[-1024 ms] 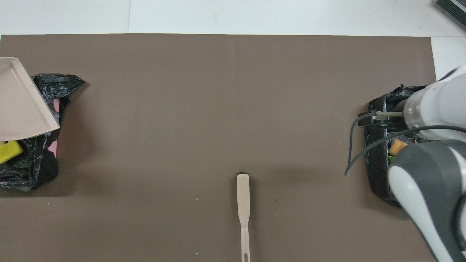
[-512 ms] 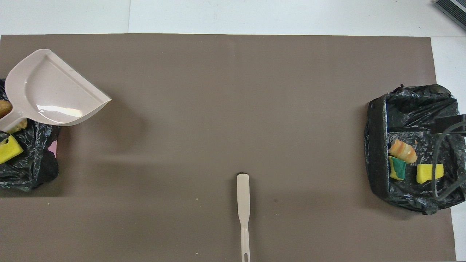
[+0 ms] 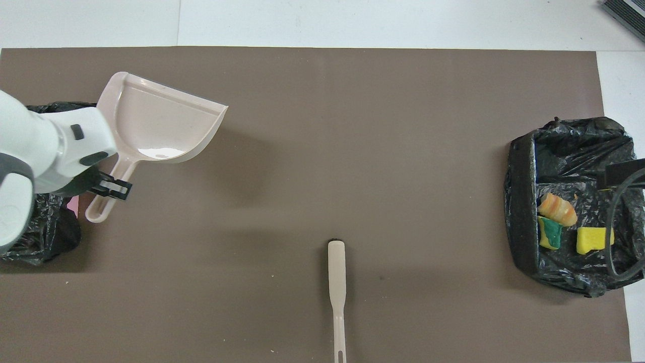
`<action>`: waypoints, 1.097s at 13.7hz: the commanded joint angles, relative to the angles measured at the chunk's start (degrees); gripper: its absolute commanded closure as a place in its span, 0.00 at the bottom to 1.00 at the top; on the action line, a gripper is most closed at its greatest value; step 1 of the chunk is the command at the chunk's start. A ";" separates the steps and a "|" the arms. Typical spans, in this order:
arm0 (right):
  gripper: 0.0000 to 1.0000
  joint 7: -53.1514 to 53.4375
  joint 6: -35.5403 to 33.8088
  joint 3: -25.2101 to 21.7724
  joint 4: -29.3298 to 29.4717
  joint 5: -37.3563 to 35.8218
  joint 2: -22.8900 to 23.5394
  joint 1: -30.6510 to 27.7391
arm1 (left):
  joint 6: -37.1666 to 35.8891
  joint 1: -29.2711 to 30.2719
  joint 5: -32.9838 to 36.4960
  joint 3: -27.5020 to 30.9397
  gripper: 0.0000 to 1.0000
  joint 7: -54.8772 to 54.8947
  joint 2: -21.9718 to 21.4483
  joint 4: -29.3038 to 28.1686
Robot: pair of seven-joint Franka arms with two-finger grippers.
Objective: Sweep and dump trash in bin
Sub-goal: 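Bring the empty dustpan back to the middle with the left gripper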
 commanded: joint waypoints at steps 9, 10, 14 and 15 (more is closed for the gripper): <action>0.00 -1.13 -2.53 0.51 1.06 -1.25 -0.05 0.03 | 10.68 -24.43 -6.85 1.18 1.00 -33.61 9.31 3.49; 0.00 -1.21 -2.00 0.51 0.97 -1.25 -0.14 -0.06 | 12.17 -25.67 -6.93 1.18 1.00 -35.46 12.83 5.52; 0.00 -1.65 -0.77 0.51 0.53 -1.25 -0.22 -0.06 | 21.39 -27.87 -7.20 1.18 1.00 -39.26 20.24 6.94; 0.00 -1.65 -0.76 0.51 0.44 -1.25 -0.22 -0.06 | 23.16 -27.87 -7.11 1.18 1.00 -39.34 20.94 6.86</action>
